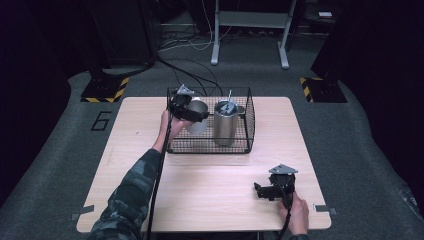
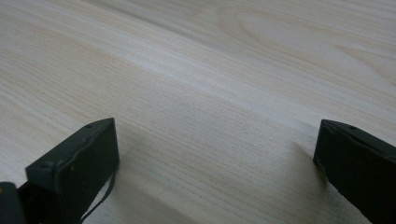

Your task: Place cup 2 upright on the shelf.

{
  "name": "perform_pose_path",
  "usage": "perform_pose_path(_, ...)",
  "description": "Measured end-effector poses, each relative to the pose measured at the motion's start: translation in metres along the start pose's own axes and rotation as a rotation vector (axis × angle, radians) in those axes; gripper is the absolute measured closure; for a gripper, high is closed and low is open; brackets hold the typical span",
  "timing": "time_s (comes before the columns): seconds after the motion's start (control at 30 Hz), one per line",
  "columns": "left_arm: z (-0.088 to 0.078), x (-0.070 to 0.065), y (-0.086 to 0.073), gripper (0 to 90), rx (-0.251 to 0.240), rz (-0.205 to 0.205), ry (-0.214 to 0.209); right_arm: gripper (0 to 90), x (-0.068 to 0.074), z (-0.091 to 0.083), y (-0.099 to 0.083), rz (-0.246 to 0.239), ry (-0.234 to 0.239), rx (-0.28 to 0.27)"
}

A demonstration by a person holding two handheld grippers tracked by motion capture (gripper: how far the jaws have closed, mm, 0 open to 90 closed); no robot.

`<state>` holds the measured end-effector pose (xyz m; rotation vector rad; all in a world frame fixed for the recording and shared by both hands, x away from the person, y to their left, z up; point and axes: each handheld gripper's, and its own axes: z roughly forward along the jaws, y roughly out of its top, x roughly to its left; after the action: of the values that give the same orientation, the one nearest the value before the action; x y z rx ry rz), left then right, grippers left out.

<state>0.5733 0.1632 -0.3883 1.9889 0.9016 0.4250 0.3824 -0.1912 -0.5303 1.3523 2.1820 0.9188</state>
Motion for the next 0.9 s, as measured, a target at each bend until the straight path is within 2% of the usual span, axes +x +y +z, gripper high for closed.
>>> perform_pose_path(0.07, 0.002, 0.000, -0.002, 6.3, 0.015, 0.012, 0.007, 0.0, 0.000, 0.000, 0.000, 0.000, 0.000, 0.000)
perform_pose_path(0.23, 0.008, 0.001, -0.007, 6.2, 0.026, -0.006, 0.011, 0.0, 0.000, 0.000, 0.000, 0.000, 0.000, 0.000)
perform_pose_path(0.5, 0.015, 0.002, -0.012, 6.2, 0.057, -0.004, 0.018, 0.0, 0.000, 0.000, 0.000, 0.000, 0.000, 0.000)
perform_pose_path(0.7, 0.021, 0.002, -0.015, 6.2, 0.076, -0.019, 0.014, 0.0, 0.000, 0.000, 0.000, 0.000, 0.000, 0.000)
perform_pose_path(0.9, 0.025, 0.002, -0.016, 6.1, 0.101, -0.014, 0.009, 0.0, 0.000, 0.000, 0.000, 0.000, 0.000, 0.000)
